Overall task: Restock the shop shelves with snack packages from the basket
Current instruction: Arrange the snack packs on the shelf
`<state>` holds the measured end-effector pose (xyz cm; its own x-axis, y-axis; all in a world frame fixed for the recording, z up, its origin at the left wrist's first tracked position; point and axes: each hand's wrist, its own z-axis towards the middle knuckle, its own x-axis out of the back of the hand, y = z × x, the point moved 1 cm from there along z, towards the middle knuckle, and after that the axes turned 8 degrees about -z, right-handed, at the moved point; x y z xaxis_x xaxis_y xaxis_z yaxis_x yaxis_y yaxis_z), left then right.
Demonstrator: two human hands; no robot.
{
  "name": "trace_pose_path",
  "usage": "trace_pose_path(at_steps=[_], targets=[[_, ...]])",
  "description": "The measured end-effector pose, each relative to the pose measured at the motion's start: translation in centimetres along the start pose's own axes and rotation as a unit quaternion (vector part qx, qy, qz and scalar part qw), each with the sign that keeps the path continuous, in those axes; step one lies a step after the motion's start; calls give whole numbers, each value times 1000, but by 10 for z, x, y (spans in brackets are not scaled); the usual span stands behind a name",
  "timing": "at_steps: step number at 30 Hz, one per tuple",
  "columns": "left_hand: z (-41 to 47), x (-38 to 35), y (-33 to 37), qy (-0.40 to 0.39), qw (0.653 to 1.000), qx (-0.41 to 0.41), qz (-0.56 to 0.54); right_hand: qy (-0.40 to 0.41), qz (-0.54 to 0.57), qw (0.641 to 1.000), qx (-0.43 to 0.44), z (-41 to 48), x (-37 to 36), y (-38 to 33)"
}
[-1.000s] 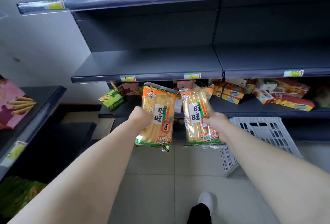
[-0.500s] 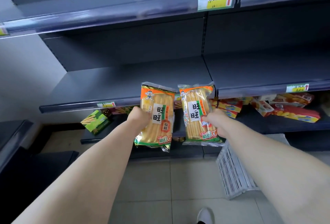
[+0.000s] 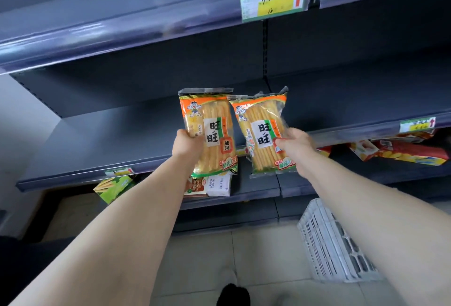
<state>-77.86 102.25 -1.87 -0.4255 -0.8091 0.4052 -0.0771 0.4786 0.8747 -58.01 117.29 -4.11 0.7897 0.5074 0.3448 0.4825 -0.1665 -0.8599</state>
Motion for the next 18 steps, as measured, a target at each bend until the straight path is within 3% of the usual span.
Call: trace_pose_path(at_steps=[4,12,18], targets=[[28,-20,13,-20,999,11,-32,-25,50,998,-9,14,-6,-7],[106,-45,68,-58,991,-44,-115,-1,98,995,22,57,-22,-48],[165,-63,83,-118,981,-13,-154,11,55,997,46,94,-56,-77]])
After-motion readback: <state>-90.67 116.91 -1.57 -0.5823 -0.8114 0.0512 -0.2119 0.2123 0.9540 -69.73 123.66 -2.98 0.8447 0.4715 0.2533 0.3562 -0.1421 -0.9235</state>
